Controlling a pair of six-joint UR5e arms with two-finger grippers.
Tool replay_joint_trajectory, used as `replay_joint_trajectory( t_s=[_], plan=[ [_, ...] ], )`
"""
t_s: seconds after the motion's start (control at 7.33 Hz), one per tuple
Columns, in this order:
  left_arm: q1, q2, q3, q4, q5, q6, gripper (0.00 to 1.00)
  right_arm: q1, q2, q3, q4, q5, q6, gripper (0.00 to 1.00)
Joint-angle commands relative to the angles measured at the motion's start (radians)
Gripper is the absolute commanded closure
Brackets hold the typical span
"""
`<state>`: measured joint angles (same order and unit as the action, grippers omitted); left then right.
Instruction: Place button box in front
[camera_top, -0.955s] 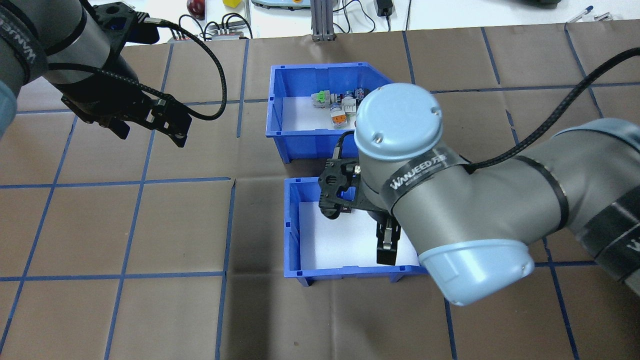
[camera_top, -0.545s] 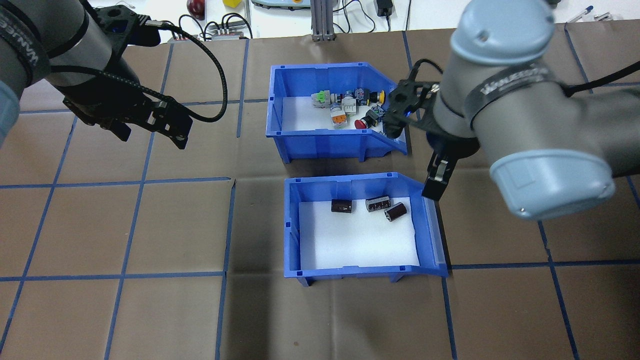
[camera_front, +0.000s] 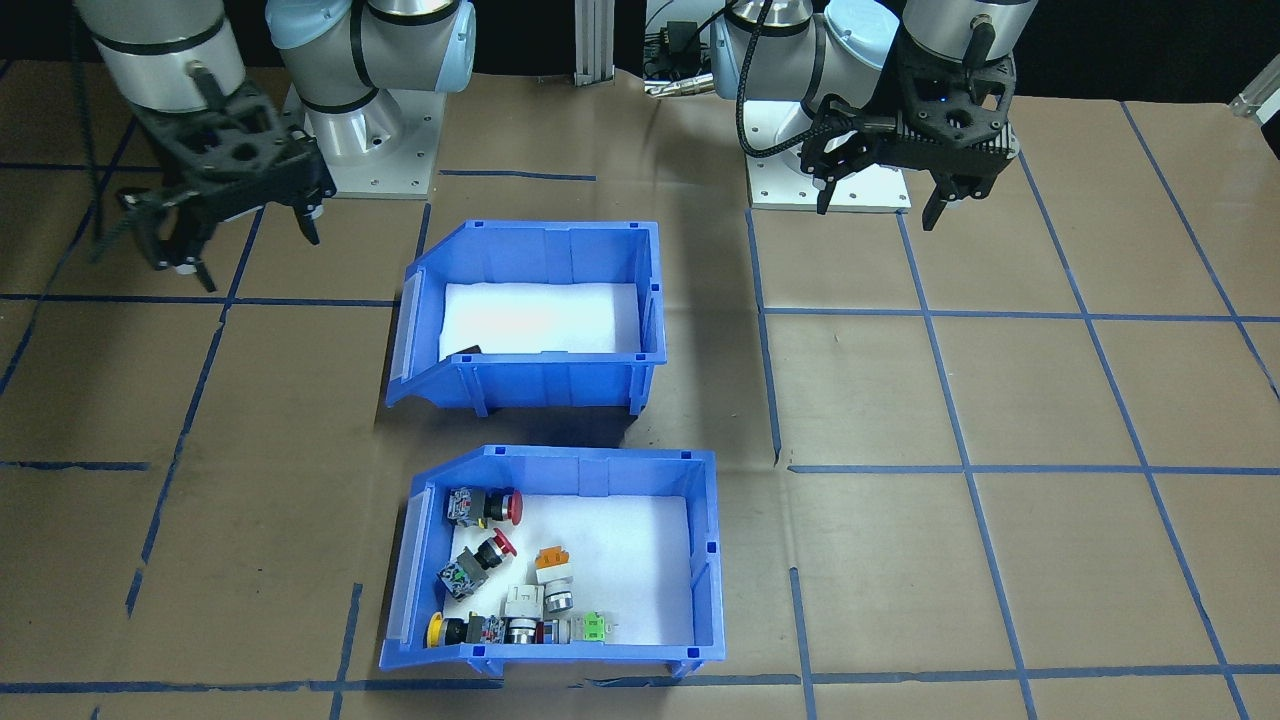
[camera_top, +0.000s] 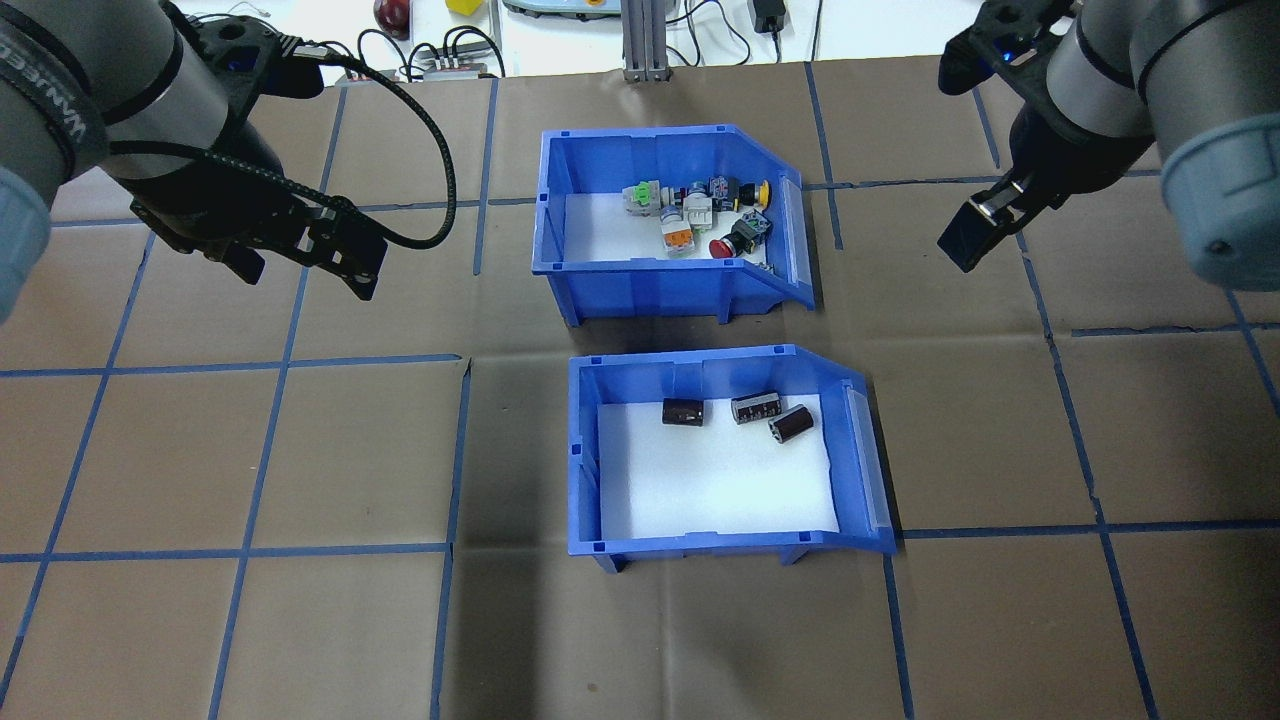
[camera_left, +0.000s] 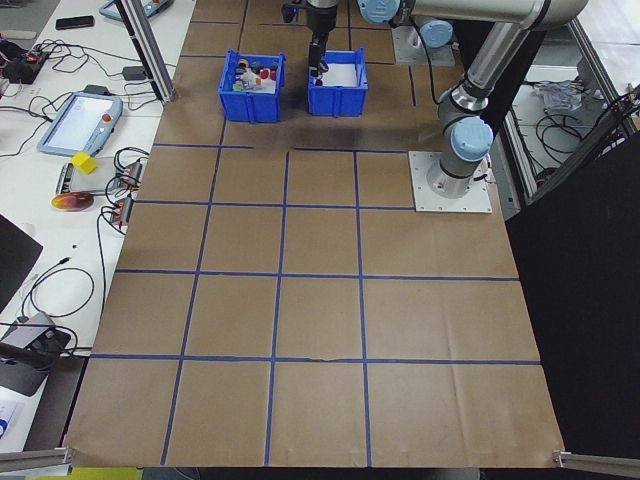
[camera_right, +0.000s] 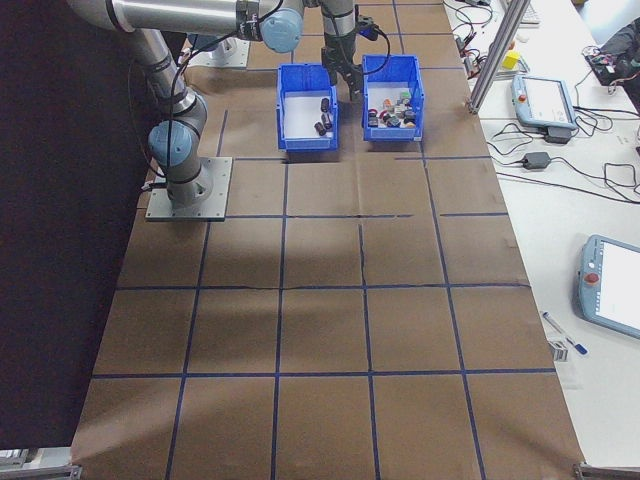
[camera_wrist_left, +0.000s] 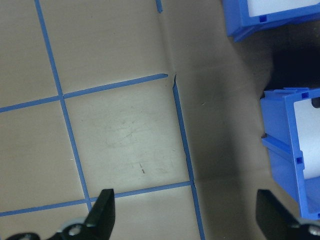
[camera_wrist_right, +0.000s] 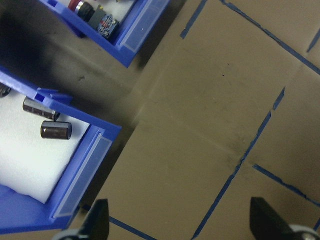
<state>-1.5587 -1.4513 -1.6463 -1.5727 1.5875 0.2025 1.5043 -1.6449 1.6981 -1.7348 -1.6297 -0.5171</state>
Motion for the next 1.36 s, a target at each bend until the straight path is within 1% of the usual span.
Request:
replay_joint_trajectory(
  t_s=[0.0, 0.14, 0.41, 1.23],
  plan=[
    [0.0, 0.0, -0.001, 0.0, 0.0, 0.0, 0.01, -0.004, 0.014, -0.057, 0.118, 0.063, 0.355, 0.0],
    [0.0, -0.001, -0.001, 0.0, 0.0, 0.0, 0.01, -0.003, 0.014, -0.06, 0.126, 0.063, 0.464, 0.0],
    [-0.001, -0.001, -0.001, 0.003, -0.001, 0.0, 0.01, -0.001, 0.033, -0.052, 0.126, 0.056, 0.57, 0.0],
    [-0.001, -0.001, -0.003, 0.0, -0.001, 0.0, 0.01, 0.002, 0.037, -0.051, 0.127, 0.053, 0.571, 0.0]
  ],
)
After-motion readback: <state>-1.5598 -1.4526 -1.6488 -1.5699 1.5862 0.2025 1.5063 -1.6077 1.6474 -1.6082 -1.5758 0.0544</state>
